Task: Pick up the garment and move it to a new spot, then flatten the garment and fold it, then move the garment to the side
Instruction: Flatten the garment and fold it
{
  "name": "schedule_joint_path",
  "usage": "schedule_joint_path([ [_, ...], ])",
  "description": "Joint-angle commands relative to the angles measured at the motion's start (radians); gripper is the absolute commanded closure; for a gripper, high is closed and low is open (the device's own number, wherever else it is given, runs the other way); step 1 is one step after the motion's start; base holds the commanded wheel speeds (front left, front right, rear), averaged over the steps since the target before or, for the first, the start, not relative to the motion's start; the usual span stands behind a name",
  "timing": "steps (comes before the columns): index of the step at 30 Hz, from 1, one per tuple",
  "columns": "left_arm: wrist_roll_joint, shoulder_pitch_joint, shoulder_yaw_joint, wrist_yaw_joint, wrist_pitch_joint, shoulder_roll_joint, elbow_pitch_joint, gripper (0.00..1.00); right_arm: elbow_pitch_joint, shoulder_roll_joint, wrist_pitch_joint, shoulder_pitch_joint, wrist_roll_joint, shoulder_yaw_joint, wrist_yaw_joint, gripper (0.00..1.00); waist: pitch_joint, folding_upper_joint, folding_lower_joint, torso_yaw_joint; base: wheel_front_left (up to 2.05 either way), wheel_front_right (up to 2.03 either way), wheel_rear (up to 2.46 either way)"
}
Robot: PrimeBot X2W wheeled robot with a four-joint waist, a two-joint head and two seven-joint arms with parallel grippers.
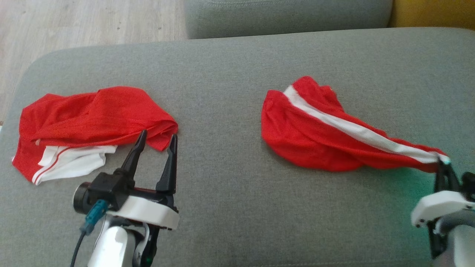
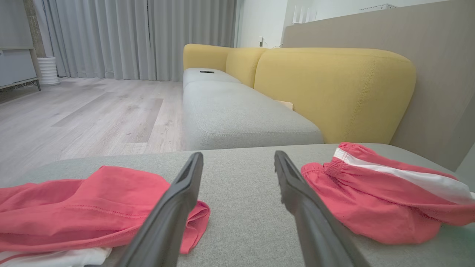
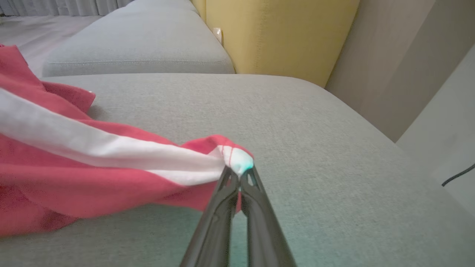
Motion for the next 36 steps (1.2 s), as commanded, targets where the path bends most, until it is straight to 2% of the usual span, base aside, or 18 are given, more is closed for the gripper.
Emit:
schedule_joint_path([
  [1,-0.004,-0.029,0.029,0.005,-0.005,0.001,-0.034,0.0,-0.044,-0.006,0.005,-0.015,-0.026,-0.004,-0.001,1.0,-0.001,0.0,0.0,0.0,0.0,0.0,0.0],
  [2,-0.005,-0.029,0.027,0.005,-0.005,0.001,-0.033,0.0,-0.053,-0.006,0.006,-0.016,-0.04,-0.022,-0.001,0.59,-0.002,0.0,0.0,0.0,0.0,0.0,0.0],
  [3,-0.005,-0.029,0.027,0.005,-0.005,0.001,-0.033,0.0,-0.053,-0.006,0.006,-0.016,-0.04,-0.022,-0.001,0.59,-0.002,0.0,0.0,0.0,0.0,0.0,0.0],
  [4,-0.005,-0.03,0.026,0.005,-0.005,0.001,-0.032,0.0,-0.056,-0.006,0.003,-0.02,-0.04,-0.033,-0.001,0.0,-0.003,0.0,0.0,0.0,0.0,0.0,0.0],
  [7,-0.006,-0.03,0.023,0.004,-0.005,0.001,-0.027,0.0,-0.053,-0.006,-0.017,-0.028,-0.012,-0.002,-0.001,0.0,-0.01,0.0,0.0,0.002,0.0,0.0,0.0],
  [10,-0.005,-0.028,0.023,0.002,-0.005,0.001,-0.024,0.0,-0.063,-0.006,-0.046,-0.033,0.066,0.076,-0.001,0.0,-0.019,0.0,0.0,0.004,0.0,0.0,0.0],
  [16,-0.007,-0.021,0.022,0.002,-0.005,0.001,-0.032,0.0,-0.171,-0.006,-0.069,0.018,0.288,0.316,-0.001,0.0,-0.03,0.0,0.0,0.015,0.0,0.0,0.0],
  [19,-0.015,-0.02,0.019,0.003,-0.005,0.001,-0.04,0.0,-0.263,-0.006,-0.07,0.06,0.343,0.418,-0.001,0.0,-0.028,0.0,0.0,0.025,0.0,0.0,0.0],
  [26,-0.02,-0.024,0.004,0.003,-0.005,0.001,-0.05,0.0,-0.308,-0.006,-0.07,0.071,0.337,0.52,-0.001,0.0,-0.006,0.0,0.0,0.057,0.0,0.0,0.0],
  [30,-0.025,-0.037,-0.01,0.002,-0.005,0.001,-0.051,0.0,-0.262,-0.006,-0.061,0.006,0.3,0.538,-0.001,0.0,0.022,0.0,0.0,0.084,0.0,0.0,0.0],
  [36,-0.036,-0.063,-0.031,0.005,-0.005,0.001,-0.047,0.0,-0.139,-0.006,0.012,-0.132,0.247,0.507,-0.001,0.0,0.064,0.0,0.0,0.131,0.0,0.0,0.0],
])
